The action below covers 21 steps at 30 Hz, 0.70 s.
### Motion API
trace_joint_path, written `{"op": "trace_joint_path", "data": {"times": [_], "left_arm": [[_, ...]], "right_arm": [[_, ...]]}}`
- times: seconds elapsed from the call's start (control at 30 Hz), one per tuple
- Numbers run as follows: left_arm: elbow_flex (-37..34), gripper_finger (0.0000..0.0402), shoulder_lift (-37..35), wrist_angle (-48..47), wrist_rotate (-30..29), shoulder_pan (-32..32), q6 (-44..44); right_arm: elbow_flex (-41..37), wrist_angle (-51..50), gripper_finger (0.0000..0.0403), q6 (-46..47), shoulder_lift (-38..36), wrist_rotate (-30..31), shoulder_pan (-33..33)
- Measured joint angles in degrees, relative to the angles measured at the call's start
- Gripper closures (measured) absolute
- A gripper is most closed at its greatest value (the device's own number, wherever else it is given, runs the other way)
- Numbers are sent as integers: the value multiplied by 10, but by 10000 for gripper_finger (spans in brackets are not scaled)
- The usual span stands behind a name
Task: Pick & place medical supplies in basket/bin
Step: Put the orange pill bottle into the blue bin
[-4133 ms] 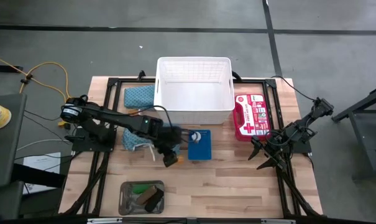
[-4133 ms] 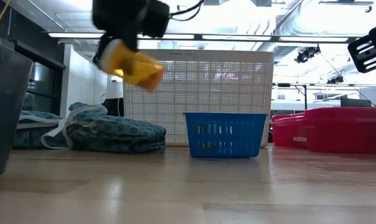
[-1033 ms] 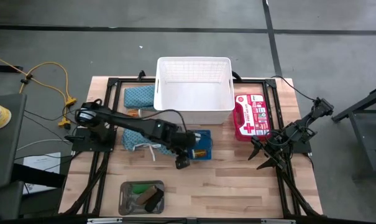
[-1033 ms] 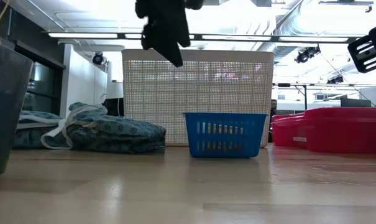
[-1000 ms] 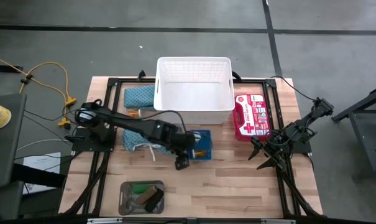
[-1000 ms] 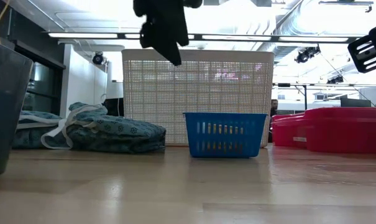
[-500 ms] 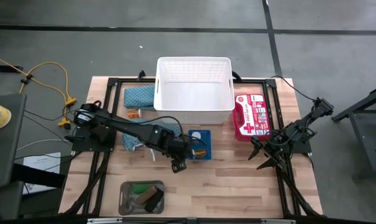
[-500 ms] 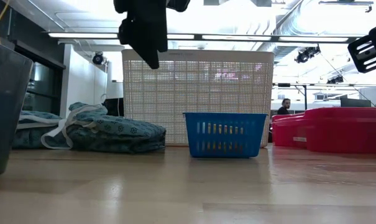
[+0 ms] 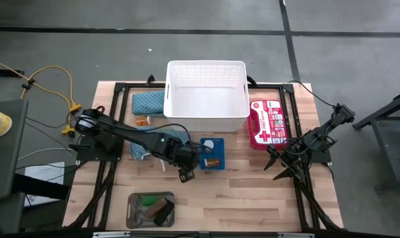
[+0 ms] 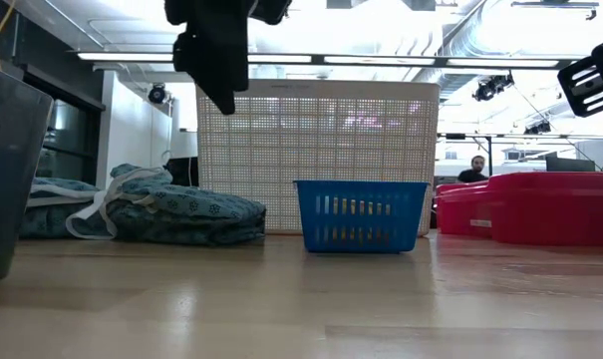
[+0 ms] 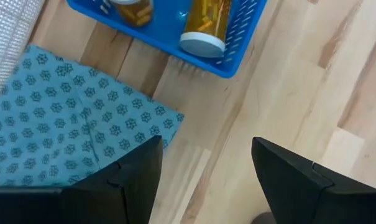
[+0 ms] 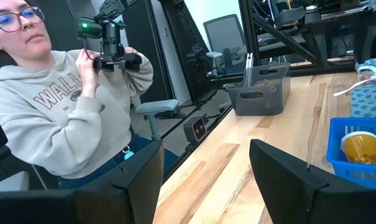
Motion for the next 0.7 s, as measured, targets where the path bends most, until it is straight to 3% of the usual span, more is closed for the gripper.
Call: {"op": "trace_joint_path", "data": {"times": [0.43,0.7], "left_arm": [[-154,163,-106,77,-7,-18,-32],[-240,163,-188,78,-8,-27,-30]], "right_arm": [[0,0,177,0,0,0,0],[0,0,177,0,0,0,0]]}}
